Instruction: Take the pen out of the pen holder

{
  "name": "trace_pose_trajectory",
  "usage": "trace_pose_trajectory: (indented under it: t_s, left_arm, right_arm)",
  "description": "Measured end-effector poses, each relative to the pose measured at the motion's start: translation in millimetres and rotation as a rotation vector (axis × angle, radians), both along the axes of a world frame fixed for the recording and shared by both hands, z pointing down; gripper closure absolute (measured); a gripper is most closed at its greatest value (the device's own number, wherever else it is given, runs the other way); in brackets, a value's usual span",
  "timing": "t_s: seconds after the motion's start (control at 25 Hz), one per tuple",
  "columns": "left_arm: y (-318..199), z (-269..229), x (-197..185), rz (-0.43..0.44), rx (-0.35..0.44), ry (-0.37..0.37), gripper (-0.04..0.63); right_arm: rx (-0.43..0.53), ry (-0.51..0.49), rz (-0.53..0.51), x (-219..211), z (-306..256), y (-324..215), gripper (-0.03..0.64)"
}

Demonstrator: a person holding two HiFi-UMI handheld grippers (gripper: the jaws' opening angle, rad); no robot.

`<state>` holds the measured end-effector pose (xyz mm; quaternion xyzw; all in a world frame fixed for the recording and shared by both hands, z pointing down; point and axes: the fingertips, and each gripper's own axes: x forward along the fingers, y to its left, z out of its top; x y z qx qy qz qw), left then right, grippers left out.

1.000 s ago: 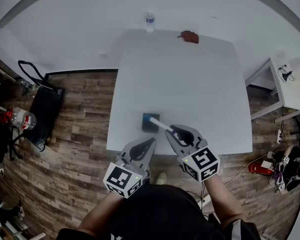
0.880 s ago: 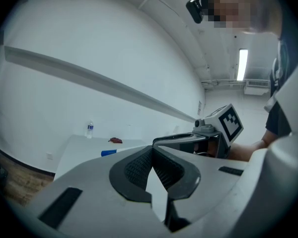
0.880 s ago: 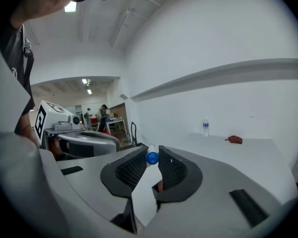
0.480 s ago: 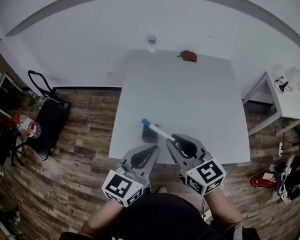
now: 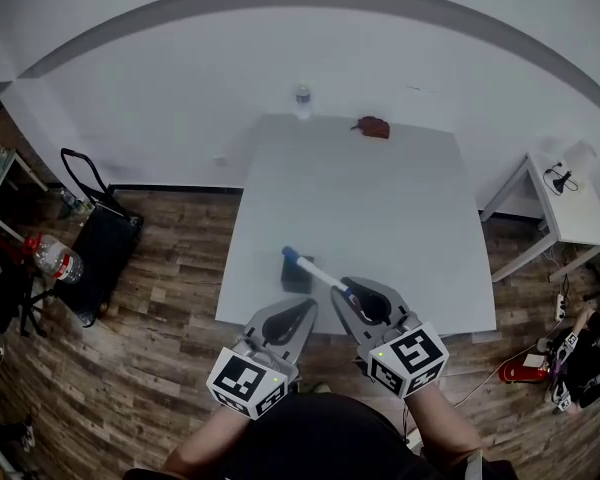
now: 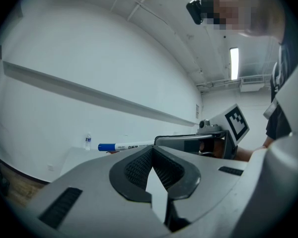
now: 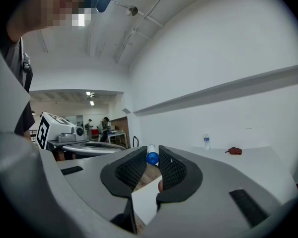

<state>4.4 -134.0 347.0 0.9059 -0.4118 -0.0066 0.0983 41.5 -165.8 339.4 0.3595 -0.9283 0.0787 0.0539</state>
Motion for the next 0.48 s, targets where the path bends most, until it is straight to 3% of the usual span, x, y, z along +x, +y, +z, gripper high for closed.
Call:
trace_pose_trajectory:
  t_s: [0.48]
  left_arm:
    - [4.3,3.1,-1.3,-0.013,0.001,0.000,0.589]
  right_arm:
    - [-0.005,-0.001,0.001,-1.2,4.4,2.4,0.540]
